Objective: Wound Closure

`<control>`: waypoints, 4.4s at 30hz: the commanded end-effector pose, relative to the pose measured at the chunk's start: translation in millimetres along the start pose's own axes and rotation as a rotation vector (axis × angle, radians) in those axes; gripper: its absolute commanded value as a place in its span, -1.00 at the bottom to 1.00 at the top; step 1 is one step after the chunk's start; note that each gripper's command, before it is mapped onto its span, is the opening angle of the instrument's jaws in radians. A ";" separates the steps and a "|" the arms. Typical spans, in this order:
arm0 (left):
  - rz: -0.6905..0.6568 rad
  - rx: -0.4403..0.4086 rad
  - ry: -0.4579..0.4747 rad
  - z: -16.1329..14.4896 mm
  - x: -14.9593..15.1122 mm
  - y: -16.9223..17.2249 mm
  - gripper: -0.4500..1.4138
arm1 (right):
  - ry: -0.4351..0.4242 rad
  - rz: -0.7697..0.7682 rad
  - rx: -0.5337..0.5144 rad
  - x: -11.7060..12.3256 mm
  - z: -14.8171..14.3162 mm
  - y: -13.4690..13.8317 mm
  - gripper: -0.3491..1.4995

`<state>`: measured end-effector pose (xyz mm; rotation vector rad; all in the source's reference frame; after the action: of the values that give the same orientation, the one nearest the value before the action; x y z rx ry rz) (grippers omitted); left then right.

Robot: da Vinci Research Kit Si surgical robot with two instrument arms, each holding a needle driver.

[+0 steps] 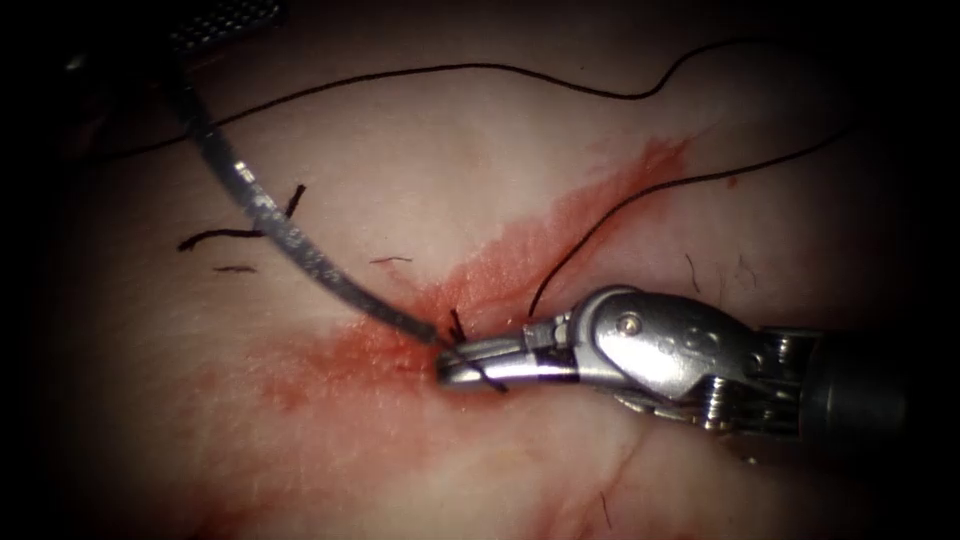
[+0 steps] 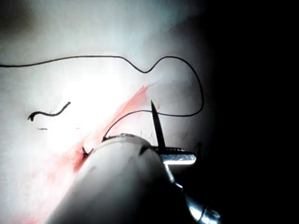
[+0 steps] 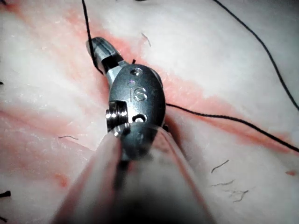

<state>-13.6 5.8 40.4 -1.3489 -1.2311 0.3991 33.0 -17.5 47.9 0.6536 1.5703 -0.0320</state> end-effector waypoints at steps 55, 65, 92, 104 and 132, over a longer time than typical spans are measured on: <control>0.846 0.422 0.393 -15.6 15.1 10.4 -1.00 | -0.332 0.531 -0.016 6.2 -18.6 -10.1 -1.00; 0.647 0.174 0.015 -4.9 5.7 9.5 -1.00 | -0.314 0.722 -0.790 4.8 -14.5 -7.8 -0.49; 0.620 0.080 -0.207 0.7 -1.6 7.4 -1.00 | -0.359 0.877 -0.766 0.2 -6.0 -6.2 -1.00; 0.620 0.085 -0.210 0.7 -1.7 7.4 -1.00 | -0.468 0.856 -0.731 0.7 -8.2 -7.0 -0.51; 0.633 0.112 -0.212 0.7 -1.6 7.0 -1.00 | -0.390 0.875 -0.746 0.6 -7.5 -6.4 -1.00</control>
<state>-11.4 6.5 33.0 -1.6058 -0.9063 1.0618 22.8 -19.9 45.8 0.6267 0.7224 0.9734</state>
